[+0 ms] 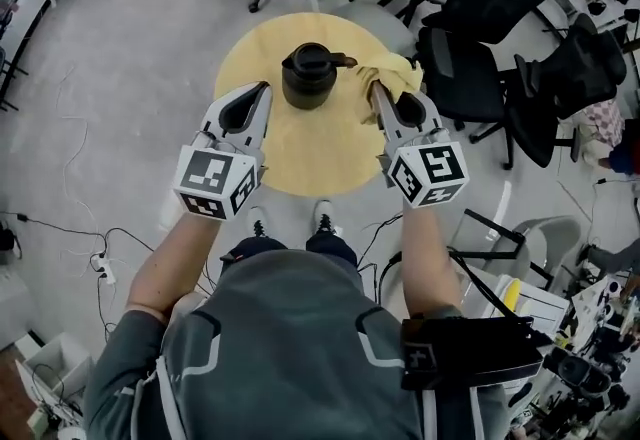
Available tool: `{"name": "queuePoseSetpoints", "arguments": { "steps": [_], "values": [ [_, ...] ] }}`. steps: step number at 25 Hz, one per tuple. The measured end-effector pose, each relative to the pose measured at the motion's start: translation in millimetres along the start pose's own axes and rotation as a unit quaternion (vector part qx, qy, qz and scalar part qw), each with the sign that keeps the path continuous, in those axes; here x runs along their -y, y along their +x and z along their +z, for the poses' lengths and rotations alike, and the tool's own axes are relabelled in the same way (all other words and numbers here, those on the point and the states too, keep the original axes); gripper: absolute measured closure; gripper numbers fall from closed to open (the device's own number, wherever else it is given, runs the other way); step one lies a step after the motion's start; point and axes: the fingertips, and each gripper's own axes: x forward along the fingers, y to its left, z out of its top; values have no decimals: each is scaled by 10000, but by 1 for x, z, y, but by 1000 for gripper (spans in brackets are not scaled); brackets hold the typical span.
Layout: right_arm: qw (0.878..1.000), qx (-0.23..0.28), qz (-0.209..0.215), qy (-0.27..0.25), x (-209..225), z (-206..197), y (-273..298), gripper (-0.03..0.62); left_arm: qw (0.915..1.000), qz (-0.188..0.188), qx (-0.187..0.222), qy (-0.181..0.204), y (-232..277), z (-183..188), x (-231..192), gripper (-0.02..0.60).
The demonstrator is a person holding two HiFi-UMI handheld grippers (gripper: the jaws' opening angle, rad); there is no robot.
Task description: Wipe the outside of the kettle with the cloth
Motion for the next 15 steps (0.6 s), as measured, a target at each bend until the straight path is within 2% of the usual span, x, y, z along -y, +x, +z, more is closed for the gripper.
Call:
{"name": "queuePoseSetpoints", "arguments": {
  "steps": [9, 15],
  "values": [
    [9958, -334, 843, 122, 38, -63, 49, 526, 9972, 715, -231, -49, 49, -41, 6, 572],
    [9887, -692, 1326, -67, 36, -119, 80, 526, 9952, 868, -446, -85, 67, -80, 7, 572]
  ]
}}
